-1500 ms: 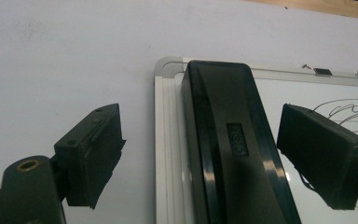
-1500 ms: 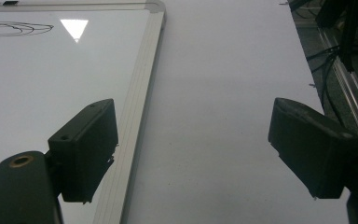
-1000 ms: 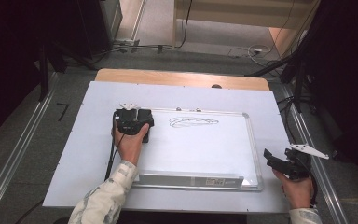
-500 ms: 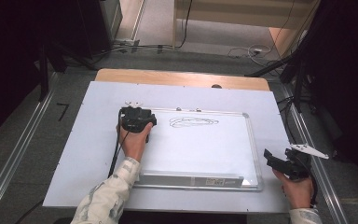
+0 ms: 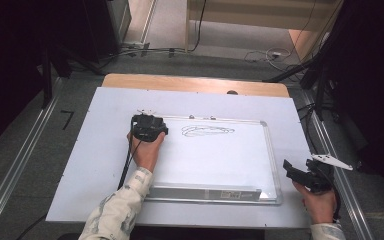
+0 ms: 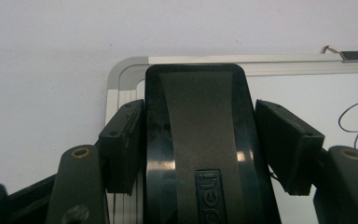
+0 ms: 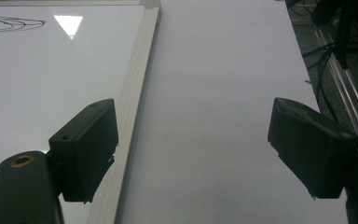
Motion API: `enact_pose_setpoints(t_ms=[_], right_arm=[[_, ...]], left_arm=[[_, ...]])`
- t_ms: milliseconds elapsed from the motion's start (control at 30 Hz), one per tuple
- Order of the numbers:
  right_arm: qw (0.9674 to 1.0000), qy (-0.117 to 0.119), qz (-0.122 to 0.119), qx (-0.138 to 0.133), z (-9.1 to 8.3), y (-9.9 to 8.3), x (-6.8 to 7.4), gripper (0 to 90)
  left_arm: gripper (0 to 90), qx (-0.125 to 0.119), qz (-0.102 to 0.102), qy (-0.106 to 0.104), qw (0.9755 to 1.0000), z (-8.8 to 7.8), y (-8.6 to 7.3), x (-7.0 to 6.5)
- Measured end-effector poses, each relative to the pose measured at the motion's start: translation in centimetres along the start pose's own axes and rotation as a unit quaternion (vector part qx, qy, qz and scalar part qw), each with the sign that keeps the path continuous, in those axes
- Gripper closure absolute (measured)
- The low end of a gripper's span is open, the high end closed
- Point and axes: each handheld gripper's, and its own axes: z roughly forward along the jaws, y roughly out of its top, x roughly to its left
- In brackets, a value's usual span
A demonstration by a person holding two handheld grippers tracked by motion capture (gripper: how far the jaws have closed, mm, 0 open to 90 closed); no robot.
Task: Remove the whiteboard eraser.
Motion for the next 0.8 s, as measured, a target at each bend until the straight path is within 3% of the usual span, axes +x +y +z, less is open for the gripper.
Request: enact_pose_setpoints(t_ms=[300, 800], right_arm=[[1.0000, 0.001, 0.000, 0.003, 0.04, 0.00, 0.00, 14.8], [1.0000, -0.001, 0.003, 0.002, 0.01, 0.01, -0.09, 15.0]], left_arm=[[37.8, 0.003, 0.007, 0.010, 0.9999, -0.01, 0.14, -0.15], [40.5, 0.002, 0.017, 0.007, 0.9998, 0.20, 0.11, -0.22]])
